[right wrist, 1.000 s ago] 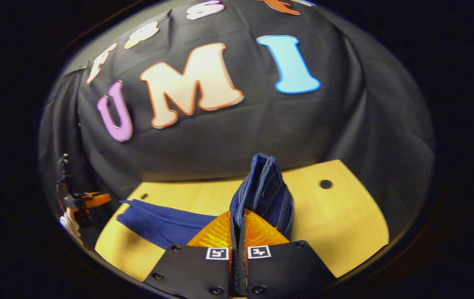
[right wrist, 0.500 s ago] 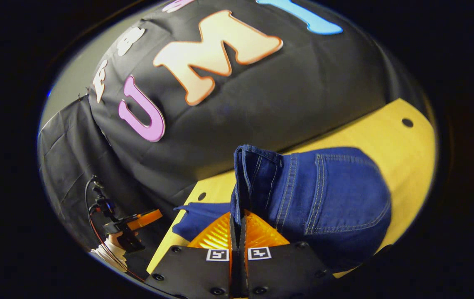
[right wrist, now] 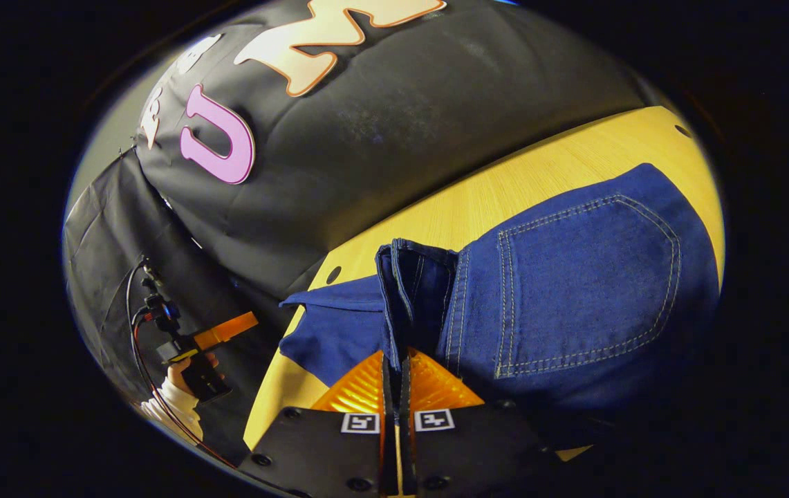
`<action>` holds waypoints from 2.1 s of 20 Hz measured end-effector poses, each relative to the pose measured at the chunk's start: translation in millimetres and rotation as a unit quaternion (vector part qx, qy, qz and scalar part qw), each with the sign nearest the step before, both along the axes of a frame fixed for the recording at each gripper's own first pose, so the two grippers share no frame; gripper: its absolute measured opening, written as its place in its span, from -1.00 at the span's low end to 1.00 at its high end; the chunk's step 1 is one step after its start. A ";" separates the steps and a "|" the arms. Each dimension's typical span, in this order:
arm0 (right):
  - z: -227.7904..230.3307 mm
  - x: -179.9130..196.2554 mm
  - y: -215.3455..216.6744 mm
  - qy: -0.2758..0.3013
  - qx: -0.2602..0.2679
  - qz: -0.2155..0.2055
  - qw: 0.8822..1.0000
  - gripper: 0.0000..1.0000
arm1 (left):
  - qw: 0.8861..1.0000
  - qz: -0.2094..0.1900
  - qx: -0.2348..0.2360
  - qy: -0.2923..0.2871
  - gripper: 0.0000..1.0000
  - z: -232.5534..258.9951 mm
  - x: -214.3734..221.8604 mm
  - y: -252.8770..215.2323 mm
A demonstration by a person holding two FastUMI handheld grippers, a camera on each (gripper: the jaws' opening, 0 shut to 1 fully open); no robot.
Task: Grasp the waist and the cuffs of the jeans and fold them to make the two legs overlap; first hold the waist and fold one-third of the jeans toward the cuffs, then hold the cuffs and fold the remaining one-third in the same direction to finish folding.
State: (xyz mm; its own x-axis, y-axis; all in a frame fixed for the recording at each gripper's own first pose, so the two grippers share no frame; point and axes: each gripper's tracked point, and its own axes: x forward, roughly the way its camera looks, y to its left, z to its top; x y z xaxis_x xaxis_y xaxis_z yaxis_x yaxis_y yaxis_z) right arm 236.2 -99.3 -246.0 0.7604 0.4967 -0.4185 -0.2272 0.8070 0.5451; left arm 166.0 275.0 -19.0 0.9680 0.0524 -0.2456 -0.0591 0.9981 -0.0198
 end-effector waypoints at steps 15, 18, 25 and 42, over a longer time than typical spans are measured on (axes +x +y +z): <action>96.3 -66.3 -77.2 -0.083 -0.059 -0.076 0.992 0.96 | 0.995 0.044 -0.045 0.077 0.89 -71.5 9.8 22.6; 110.9 -81.2 -103.8 -0.089 -0.073 -0.116 0.987 0.95 | 0.995 0.043 -0.045 0.081 0.92 -71.5 10.9 22.6; 125.1 -113.4 -108.8 -0.085 -0.064 -0.152 0.983 0.95 | 0.995 0.047 -0.015 0.091 0.58 -75.0 6.3 30.9; 196.5 -167.8 -144.4 -0.115 -0.027 -0.195 0.974 0.96 | 0.994 0.020 -0.100 0.028 -1.00 19.0 -22.1 -48.1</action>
